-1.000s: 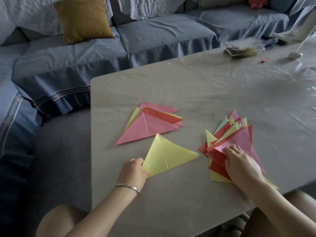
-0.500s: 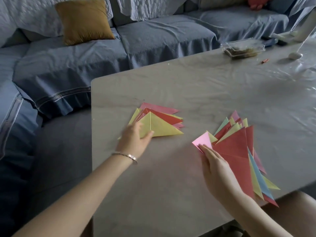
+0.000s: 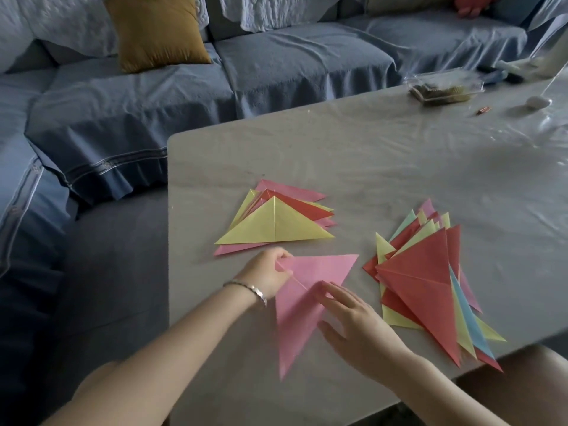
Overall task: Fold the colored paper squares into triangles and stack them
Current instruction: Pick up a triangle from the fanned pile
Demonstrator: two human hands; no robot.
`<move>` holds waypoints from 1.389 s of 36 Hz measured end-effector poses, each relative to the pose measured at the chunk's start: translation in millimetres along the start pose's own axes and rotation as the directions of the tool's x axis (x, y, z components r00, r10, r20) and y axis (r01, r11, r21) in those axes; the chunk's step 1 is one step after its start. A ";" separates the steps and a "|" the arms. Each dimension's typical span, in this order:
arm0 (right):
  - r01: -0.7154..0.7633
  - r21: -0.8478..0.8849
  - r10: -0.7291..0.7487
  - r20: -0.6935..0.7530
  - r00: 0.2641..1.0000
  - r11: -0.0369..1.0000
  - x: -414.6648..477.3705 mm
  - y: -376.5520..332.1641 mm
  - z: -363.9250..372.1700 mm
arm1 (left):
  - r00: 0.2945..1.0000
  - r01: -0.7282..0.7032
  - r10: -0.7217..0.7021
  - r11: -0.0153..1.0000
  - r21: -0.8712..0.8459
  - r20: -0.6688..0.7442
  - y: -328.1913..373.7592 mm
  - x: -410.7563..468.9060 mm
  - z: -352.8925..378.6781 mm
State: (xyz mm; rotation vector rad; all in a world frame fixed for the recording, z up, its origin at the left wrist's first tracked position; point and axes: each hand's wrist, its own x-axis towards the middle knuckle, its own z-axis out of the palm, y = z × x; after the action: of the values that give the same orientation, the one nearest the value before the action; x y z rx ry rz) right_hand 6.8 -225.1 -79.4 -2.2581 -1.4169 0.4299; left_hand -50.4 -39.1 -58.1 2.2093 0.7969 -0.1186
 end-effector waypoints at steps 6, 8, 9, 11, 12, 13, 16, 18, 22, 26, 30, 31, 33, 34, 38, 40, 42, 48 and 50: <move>0.132 -0.219 -0.116 0.087 0.989 0.967 6.6 14.1 17.0 | 0.970 -0.159 0.192 0.965 0.208 -0.149 4.8 30.2 -19.0; 0.152 -0.265 -0.135 0.080 0.988 0.952 11.2 15.1 20.4 | 0.916 -0.230 0.299 0.938 0.260 -0.267 2.1 30.2 -15.5; 0.153 -0.269 -0.137 0.076 0.988 0.951 12.8 15.4 22.0 | 0.880 -0.271 0.361 0.916 0.297 -0.310 -0.7 28.9 -11.6; 0.146 -0.277 -0.132 0.068 0.989 0.950 16.0 15.1 24.1 | 0.828 -0.327 0.446 0.876 0.354 -0.340 -5.1 17.7 -2.0; 0.147 -0.283 -0.137 0.053 0.989 0.948 17.8 15.6 25.2 | 0.831 -0.334 0.452 0.871 0.360 -0.324 -8.0 9.6 4.5; 0.149 -0.279 -0.143 0.044 0.989 0.949 19.8 17.0 26.8 | 0.847 -0.337 0.446 0.871 0.357 -0.288 -11.7 0.6 12.1; 0.152 -0.257 -0.153 0.014 0.988 0.954 26.3 21.3 29.6 | 0.884 -0.357 0.434 0.866 0.350 -0.171 -32.7 -24.2 38.6; 0.152 -0.249 -0.159 -0.010 0.987 0.956 29.8 23.8 31.0 | 0.895 -0.377 0.436 0.851 0.367 -0.093 -44.9 -33.3 47.2; 0.106 -0.275 -0.133 -0.083 0.988 0.956 34.5 24.0 30.4 | 0.899 -0.405 0.437 0.851 0.333 -0.024 -60.1 -35.3 49.2; 0.049 -0.305 -0.100 -0.152 0.983 0.951 38.2 25.6 26.1 | 0.911 -0.374 0.412 0.849 0.373 -0.024 -61.0 -36.1 47.8; -0.013 -0.349 -0.057 -0.190 0.980 0.937 39.6 38.7 15.9 | 0.907 -0.365 0.416 0.852 0.376 -0.062 -65.5 -41.1 46.3; -0.035 -0.372 -0.040 -0.193 0.980 0.928 40.0 42.6 12.3 | 0.909 -0.354 0.411 0.849 0.392 -0.071 -65.5 -44.1 44.0; -0.066 -0.396 -0.011 -0.188 0.982 0.916 40.4 49.3 4.9 | 0.911 -0.335 0.404 0.846 0.415 -0.088 -68.0 -48.2 39.5; -0.071 -0.406 -0.007 -0.188 0.982 0.911 40.5 53.4 2.0 | 0.915 -0.321 0.392 0.849 0.419 -0.092 -70.6 -50.8 37.0; -0.094 -0.392 0.009 -0.212 0.977 0.915 40.7 64.4 -7.0 | 0.927 -0.278 0.358 0.856 0.436 -0.112 -88.1 -61.8 28.3; -0.109 -0.384 0.022 -0.224 0.974 0.917 41.5 65.5 -8.6 | 0.929 -0.269 0.352 0.851 0.450 -0.111 -94.3 -67.7 23.7; -0.129 -0.370 0.046 -0.224 0.973 0.920 41.5 65.2 -8.0 | 0.934 -0.268 0.345 0.850 0.453 -0.095 -98.2 -72.3 19.8; -0.220 -0.260 0.177 -0.177 0.968 0.940 38.9 57.8 -9.0 | 0.901 -0.256 0.388 0.836 0.486 -0.193 -109.5 -76.3 14.5; -0.187 -0.264 0.151 -0.153 0.977 0.946 37.8 59.4 -9.2 | 0.888 -0.222 0.375 0.856 0.467 -0.265 -106.8 -74.4 13.4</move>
State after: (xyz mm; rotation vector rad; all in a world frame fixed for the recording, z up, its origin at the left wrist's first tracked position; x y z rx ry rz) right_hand 72.9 -215.3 -103.3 -2.5920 -1.2885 0.1369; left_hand -169.5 -31.9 -111.7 2.7990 0.6315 0.2953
